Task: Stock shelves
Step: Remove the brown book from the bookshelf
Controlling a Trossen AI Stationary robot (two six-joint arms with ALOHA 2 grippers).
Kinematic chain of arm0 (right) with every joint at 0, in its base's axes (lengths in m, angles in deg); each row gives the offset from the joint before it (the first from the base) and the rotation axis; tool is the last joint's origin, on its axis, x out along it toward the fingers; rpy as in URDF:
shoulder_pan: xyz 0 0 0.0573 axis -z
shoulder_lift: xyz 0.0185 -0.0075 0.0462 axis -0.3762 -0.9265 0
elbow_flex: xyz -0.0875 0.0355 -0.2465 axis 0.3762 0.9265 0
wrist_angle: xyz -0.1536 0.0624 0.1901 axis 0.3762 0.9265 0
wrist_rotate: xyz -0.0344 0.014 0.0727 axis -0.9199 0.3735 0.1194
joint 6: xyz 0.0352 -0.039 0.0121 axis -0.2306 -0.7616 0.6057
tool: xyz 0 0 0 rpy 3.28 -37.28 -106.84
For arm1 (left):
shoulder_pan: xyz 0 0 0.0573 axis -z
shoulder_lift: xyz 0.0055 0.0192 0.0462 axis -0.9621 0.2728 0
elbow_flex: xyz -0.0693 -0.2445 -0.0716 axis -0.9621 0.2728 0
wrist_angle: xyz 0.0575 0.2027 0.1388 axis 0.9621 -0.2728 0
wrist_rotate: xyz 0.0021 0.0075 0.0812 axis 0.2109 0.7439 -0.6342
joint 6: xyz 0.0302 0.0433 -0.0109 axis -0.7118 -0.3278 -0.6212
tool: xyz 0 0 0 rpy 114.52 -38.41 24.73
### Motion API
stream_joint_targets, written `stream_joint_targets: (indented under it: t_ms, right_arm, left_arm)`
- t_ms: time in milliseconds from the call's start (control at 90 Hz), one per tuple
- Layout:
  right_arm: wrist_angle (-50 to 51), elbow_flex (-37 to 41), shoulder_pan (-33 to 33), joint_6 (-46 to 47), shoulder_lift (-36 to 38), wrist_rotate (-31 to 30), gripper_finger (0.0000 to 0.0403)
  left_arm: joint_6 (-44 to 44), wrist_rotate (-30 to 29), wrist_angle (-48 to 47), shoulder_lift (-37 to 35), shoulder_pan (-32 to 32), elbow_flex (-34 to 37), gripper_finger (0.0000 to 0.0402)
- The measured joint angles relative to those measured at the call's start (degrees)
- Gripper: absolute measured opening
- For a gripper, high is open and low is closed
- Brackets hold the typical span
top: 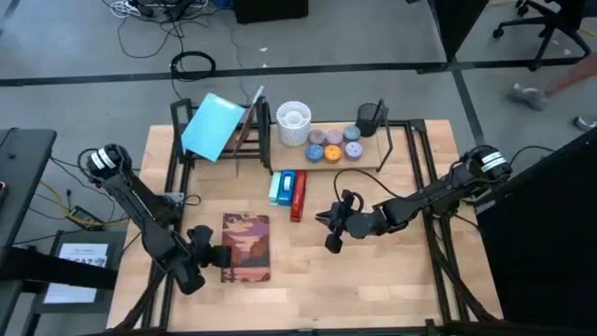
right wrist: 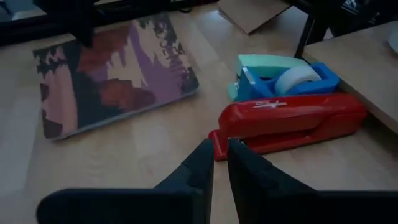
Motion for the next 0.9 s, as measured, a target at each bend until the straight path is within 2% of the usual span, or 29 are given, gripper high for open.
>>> stream_joint_targets:
  t_ms: [144, 256, 367, 456, 533, 689, 767, 833, 900]
  right_arm:
    - [0.0, 0.0, 0.0, 0.0, 0.0, 0.0, 0.0020]
    - [0.0, 0.0, 0.0, 0.0, 0.0, 0.0, 0.0020]
    - [0.0, 0.0, 0.0, -0.4, 0.0, 0.1, 0.0020]
    - [0.0, 0.0, 0.2, -0.6, 0.0, 0.1, 0.0020]
    - [0.0, 0.0, 0.3, -0.6, 0.0, 0.2, 0.0020]
    - [-0.2, 0.0, 0.7, -0.6, 0.0, 0.2, 0.0020]
    - [-0.2, 0.0, 0.7, -0.6, 0.0, 0.1, 0.0020]
    - [-0.2, 0.0, 0.7, -0.6, 0.0, 0.2, 0.0020]
    - [-0.2, 0.0, 0.6, -0.6, 0.0, 0.4, 0.0020]
  left_arm:
    - [-2.2, 7.8, -1.8, -0.2, 0.0, 0.1, 0.0136]
    - [-5.4, 13.6, -4.1, -1.4, 0.0, -0.5, 0.0166]
    - [-6.1, 13.3, -11.0, -3.3, -0.1, -4.2, 0.0176]
    - [-9.2, 10.3, -17.8, -4.7, -1.0, -9.3, 0.0175]
    - [-16.5, 2.7, -23.1, -4.9, -2.2, -14.8, 0.0170]
    - [-39.5, -27.3, -29.1, -4.8, -3.8, -23.7, 0.0164]
    - [-49.1, -39.3, -31.4, -4.7, -6.4, -25.7, 0.0163]
    - [-55.0, -45.6, -33.4, -4.7, -10.2, -26.2, 0.0163]
    - [-60.6, -47.6, -34.1, -4.7, -15.1, -26.2, 0.0163]
